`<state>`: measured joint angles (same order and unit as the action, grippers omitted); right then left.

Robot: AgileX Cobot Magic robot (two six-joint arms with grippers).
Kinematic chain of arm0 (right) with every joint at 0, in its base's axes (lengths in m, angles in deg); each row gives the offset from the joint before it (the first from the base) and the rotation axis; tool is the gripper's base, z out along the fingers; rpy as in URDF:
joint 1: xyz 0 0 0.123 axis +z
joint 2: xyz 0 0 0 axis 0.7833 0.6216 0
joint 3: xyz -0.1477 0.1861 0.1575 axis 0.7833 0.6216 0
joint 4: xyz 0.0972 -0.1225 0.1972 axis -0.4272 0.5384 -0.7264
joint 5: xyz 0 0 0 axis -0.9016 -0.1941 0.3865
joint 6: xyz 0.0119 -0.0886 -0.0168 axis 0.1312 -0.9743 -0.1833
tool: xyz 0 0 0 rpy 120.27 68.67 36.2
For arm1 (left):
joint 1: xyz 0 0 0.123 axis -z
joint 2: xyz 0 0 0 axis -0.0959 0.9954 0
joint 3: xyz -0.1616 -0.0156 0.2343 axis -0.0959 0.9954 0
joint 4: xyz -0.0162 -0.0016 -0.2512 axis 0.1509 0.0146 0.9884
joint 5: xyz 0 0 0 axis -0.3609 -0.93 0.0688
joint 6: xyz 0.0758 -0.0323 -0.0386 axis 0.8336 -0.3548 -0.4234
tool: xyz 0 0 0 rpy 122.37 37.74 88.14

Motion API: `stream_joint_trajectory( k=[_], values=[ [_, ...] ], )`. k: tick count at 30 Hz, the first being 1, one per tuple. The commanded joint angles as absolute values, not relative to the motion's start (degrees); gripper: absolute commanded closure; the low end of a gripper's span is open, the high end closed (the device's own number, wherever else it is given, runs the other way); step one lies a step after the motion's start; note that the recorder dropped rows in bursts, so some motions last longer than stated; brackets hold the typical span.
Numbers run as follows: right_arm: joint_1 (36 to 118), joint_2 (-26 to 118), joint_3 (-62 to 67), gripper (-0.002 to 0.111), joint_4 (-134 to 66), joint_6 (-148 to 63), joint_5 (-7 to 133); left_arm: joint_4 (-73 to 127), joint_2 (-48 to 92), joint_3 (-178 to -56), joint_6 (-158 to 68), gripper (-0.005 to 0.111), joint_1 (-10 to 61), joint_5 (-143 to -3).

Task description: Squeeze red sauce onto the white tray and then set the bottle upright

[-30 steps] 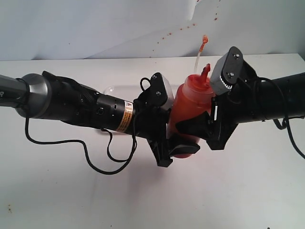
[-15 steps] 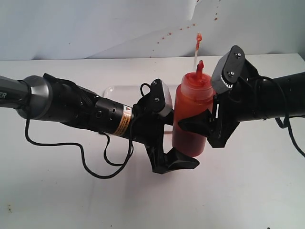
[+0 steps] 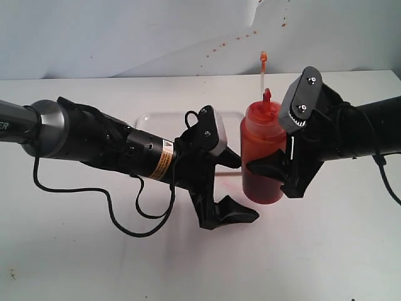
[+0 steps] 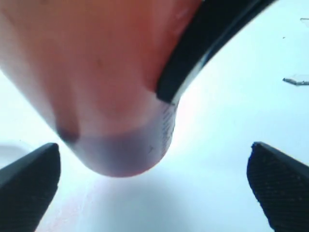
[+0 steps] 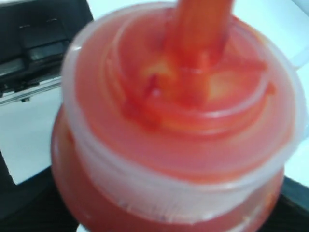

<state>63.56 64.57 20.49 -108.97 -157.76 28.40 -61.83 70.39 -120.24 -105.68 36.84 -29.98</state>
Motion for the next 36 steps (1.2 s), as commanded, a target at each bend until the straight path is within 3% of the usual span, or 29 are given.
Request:
stream_joint_trajectory(
  k=[1, 17, 28, 36],
  values=[
    [63.1, 63.8, 20.2, 0.108, -109.6, -158.2, 28.3, -64.4, 69.9, -119.9, -105.3, 0.009, 36.7, -36.9],
    [63.1, 70.0, 20.2, 0.108, -104.9, -152.7, 19.0, -73.0, 68.2, -119.9, -105.4, 0.009, 36.6, -46.3],
    [63.1, 71.5, 20.2, 0.108, -102.2, -152.7, 19.2, -73.0, 64.9, -119.9, -107.1, 0.009, 30.2, -47.0],
    [63.1, 71.5, 20.2, 0.108, -102.3, -153.2, 19.7, -72.2, 64.9, -119.9, -107.1, 0.009, 29.5, -46.6]
  ],
)
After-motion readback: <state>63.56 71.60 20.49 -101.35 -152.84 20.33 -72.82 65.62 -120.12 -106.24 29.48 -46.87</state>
